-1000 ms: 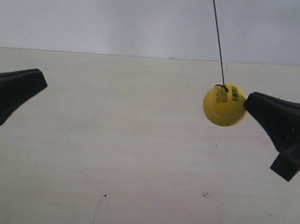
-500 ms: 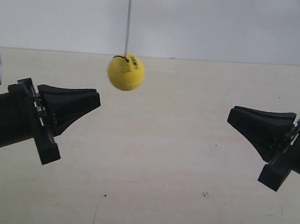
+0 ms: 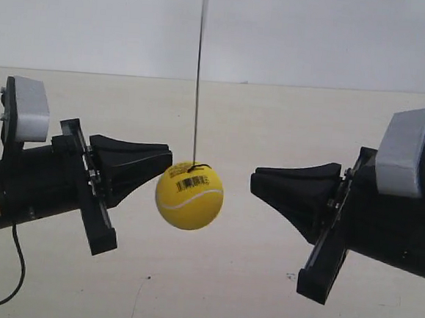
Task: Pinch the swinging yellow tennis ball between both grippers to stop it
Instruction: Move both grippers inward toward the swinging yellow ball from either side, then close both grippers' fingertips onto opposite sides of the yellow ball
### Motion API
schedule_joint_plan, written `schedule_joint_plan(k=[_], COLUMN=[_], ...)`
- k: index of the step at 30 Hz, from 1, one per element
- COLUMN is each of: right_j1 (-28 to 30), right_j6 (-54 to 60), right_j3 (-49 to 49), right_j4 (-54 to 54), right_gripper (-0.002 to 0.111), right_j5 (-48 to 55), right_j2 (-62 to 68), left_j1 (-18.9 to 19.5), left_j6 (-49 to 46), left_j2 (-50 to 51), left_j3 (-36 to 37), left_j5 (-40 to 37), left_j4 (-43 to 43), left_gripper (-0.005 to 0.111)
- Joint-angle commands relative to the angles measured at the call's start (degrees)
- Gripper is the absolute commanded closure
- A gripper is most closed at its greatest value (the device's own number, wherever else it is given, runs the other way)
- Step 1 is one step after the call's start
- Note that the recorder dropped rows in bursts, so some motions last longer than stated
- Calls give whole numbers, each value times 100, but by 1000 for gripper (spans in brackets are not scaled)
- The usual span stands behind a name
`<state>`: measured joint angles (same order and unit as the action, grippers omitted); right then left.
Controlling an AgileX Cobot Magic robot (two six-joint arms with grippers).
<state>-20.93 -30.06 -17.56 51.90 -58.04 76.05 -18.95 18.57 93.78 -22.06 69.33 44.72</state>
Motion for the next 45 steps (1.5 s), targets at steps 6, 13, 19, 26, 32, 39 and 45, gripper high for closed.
schedule_joint_plan(k=[6, 13, 19, 26, 32, 39, 45], right_j1=[-94, -94, -94, -94, -94, -94, -94], right_j6=[62, 35, 83, 82, 70, 70, 43], right_j3=[-37, -37, -37, -37, -37, -37, -37], right_j4=[-70, -59, -112, -122, -122, -122, -122], right_gripper=[108, 108, 108, 108, 108, 108, 108], right_j5=[91, 89, 89, 128, 129, 129, 129], right_j2=[0, 0, 0, 0, 0, 0, 0], left_j1=[-40, -40, -40, -40, -40, -40, -40], left_j6=[-20, -20, -20, -20, -20, -20, -20], left_j2=[27, 27, 27, 27, 27, 27, 27], left_j3=[-49, -49, -49, -49, -49, -49, -49], left_j5=[63, 63, 63, 63, 63, 63, 63], left_j4=[163, 266, 266, 266, 289, 324, 324], left_gripper=[102, 102, 102, 102, 102, 102, 102])
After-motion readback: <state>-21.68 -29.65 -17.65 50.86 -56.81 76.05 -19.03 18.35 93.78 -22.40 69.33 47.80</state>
